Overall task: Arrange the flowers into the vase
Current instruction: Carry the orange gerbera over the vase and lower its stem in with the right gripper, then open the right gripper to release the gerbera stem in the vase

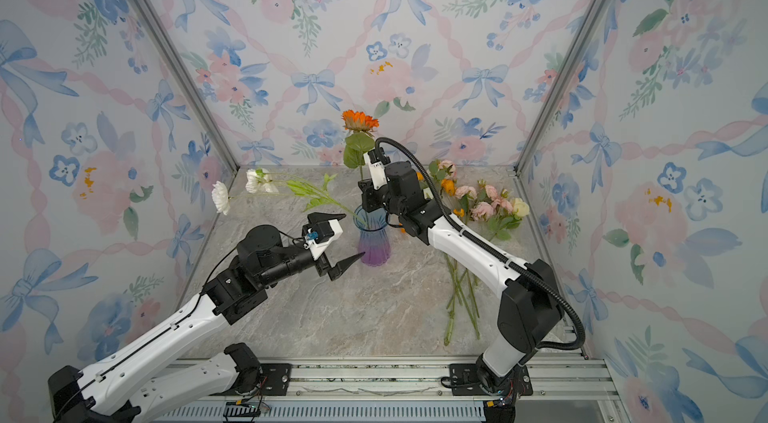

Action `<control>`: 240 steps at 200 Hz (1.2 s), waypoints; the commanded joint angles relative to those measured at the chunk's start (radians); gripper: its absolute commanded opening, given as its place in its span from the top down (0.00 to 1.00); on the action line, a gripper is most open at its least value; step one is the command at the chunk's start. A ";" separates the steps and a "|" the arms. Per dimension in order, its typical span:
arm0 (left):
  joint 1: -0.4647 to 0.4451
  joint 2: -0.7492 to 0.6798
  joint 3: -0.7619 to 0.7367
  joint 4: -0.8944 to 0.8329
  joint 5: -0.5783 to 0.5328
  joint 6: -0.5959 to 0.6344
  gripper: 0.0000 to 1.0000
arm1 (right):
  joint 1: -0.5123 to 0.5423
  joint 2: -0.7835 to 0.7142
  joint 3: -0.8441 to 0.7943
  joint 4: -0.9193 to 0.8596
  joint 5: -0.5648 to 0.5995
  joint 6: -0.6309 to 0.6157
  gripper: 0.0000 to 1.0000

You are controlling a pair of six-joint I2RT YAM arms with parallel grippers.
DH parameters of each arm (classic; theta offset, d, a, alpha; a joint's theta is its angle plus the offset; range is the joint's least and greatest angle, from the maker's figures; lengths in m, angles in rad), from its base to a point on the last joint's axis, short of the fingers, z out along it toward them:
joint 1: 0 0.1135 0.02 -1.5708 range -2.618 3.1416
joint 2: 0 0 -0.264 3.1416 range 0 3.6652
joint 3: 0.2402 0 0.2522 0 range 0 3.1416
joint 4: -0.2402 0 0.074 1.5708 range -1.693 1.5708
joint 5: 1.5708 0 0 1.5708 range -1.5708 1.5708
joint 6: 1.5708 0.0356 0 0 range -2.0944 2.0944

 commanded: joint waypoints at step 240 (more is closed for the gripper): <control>-0.031 0.060 -0.006 0.007 0.061 -0.020 0.02 | 0.015 -0.415 -0.334 -0.068 0.292 -0.014 0.09</control>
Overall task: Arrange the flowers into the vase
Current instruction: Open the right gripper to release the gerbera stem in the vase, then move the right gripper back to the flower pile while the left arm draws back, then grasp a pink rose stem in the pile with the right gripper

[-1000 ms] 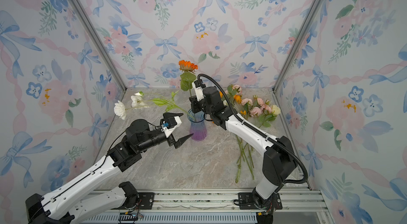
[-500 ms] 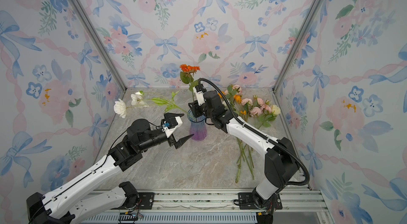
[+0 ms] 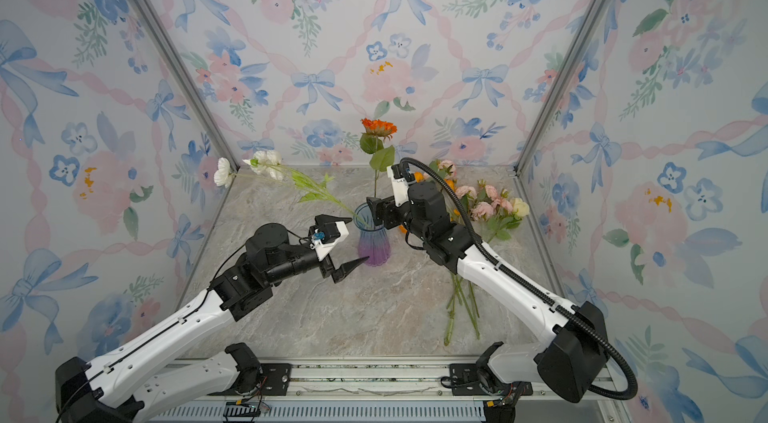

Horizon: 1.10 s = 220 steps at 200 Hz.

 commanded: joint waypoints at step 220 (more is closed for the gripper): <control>-0.207 0.187 -0.007 -0.003 -0.077 0.010 0.02 | -0.585 0.288 -0.131 -0.495 -0.011 0.219 0.80</control>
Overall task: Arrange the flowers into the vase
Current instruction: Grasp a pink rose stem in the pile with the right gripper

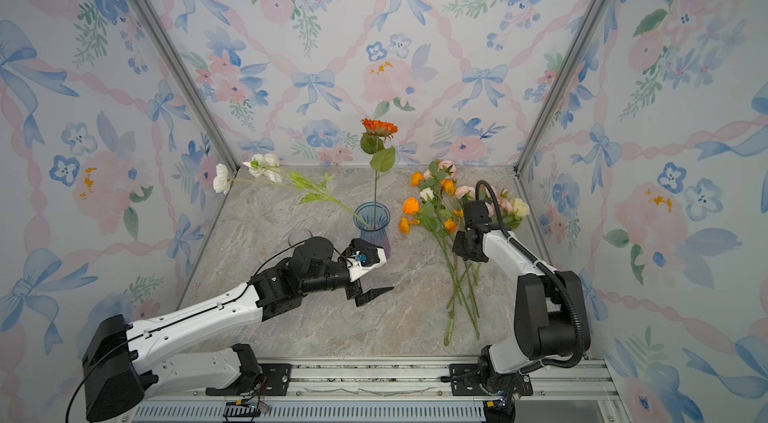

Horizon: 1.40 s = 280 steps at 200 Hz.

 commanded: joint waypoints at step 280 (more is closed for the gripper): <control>-0.003 -0.016 -0.002 -0.011 -0.013 0.028 0.02 | -0.027 0.121 0.078 0.006 0.049 -0.080 0.95</control>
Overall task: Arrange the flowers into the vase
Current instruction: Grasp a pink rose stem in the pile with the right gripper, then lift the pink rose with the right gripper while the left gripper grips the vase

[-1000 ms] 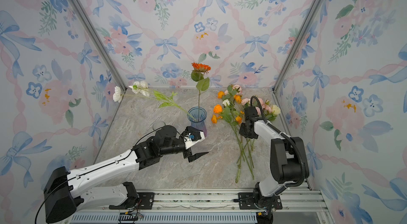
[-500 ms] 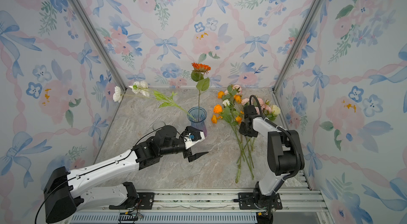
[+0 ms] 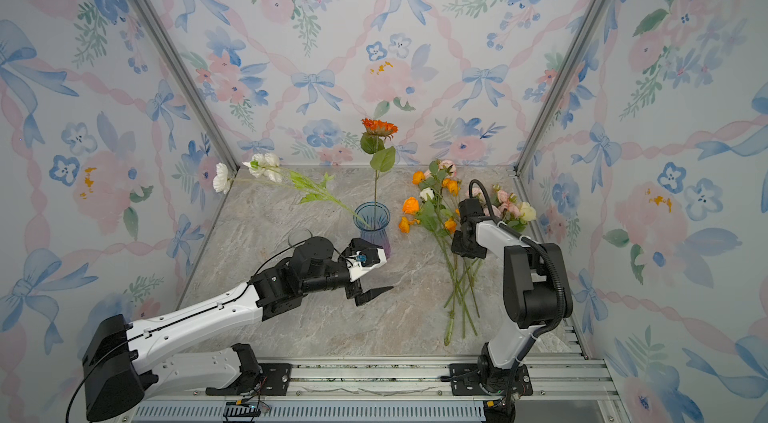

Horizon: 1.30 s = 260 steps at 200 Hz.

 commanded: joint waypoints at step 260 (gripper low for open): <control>0.185 -0.260 -0.008 -0.017 -0.063 0.045 0.02 | 0.335 -0.579 0.192 0.577 0.053 0.162 1.00</control>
